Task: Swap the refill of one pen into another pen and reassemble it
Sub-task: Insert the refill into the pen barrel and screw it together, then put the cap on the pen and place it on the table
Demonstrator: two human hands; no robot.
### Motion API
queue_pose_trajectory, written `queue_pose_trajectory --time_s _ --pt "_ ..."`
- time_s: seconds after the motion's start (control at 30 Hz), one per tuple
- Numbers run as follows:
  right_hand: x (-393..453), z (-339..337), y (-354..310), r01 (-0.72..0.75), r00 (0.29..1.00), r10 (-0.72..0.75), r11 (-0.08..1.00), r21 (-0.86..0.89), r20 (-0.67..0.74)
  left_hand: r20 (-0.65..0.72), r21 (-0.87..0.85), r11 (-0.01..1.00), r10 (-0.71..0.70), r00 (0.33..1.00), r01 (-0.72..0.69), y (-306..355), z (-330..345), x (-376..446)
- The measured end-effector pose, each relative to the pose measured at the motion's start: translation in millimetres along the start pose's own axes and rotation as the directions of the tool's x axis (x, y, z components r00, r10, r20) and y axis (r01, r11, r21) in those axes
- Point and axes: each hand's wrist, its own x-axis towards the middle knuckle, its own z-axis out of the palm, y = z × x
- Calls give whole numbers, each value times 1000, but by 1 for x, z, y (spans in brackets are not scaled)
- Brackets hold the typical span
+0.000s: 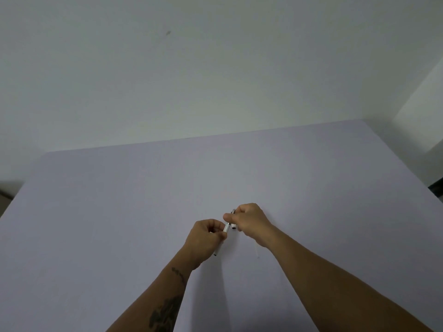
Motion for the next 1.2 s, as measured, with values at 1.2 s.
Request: queue_pose_trajectory --time_s 1.2 --pt "39 -4 -1 -21 1000 18 985 -172 -14 -101 -52 968 -249 963 245 -14 0 -4"
